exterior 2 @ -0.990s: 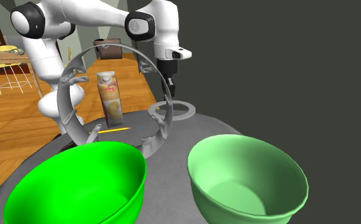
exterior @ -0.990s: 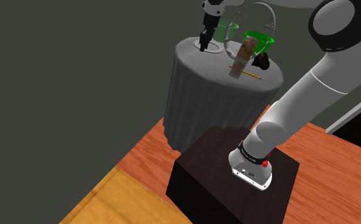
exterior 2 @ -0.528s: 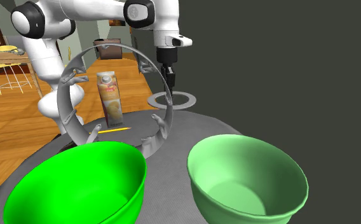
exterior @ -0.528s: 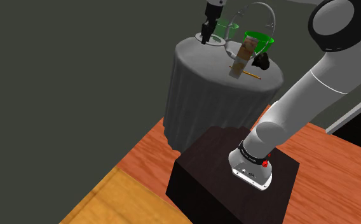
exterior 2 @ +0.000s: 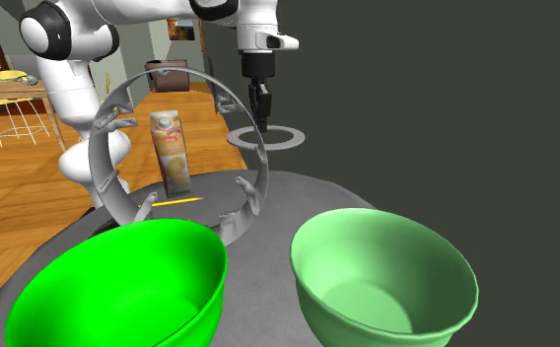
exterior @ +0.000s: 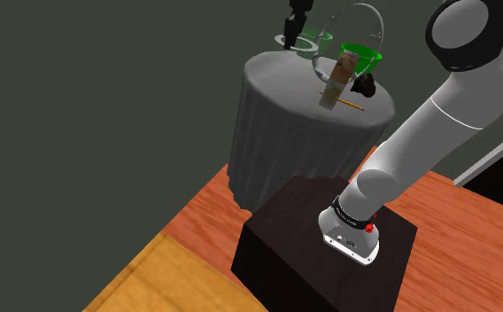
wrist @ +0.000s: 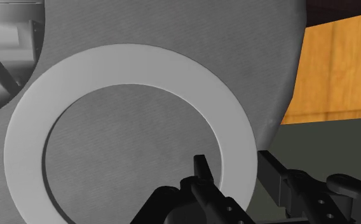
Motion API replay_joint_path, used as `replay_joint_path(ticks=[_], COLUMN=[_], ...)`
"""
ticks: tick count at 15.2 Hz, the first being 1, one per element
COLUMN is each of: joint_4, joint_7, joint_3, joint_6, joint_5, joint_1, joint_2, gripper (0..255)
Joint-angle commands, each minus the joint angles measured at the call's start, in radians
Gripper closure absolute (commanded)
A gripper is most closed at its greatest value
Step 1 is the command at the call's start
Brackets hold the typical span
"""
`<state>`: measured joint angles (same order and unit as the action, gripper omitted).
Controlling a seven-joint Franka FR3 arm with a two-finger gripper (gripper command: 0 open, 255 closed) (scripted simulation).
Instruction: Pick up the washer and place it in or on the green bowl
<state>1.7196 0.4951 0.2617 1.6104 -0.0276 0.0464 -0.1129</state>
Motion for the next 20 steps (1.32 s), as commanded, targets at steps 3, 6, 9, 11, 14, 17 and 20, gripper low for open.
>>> replay_joint_path(ticks=[3, 6, 9, 11, 14, 17, 20], joint_4=[-0.065, -0.122, -0.129, -0.131, -0.144, -0.169, -0.205], joint_7=[0.002, 0.005, 0.053, 0.102, 0.178, 0.256, 0.337], joint_3=[0.000, 0.002, 0.028, 0.055, 0.097, 0.139, 0.183], joint_6=[-0.055, -0.098, -0.106, -0.108, -0.111, -0.116, -0.123], joint_5=[0.003, 0.006, 0.003, 0.001, 0.001, 0.005, 0.016], joint_1=[0.000, 0.000, 0.022, 0.044, 0.078, 0.113, 0.150], joint_2=[0.011, 0.025, 0.023, 0.023, 0.032, 0.053, 0.084], gripper=[255, 255, 255, 255, 255, 255, 255])
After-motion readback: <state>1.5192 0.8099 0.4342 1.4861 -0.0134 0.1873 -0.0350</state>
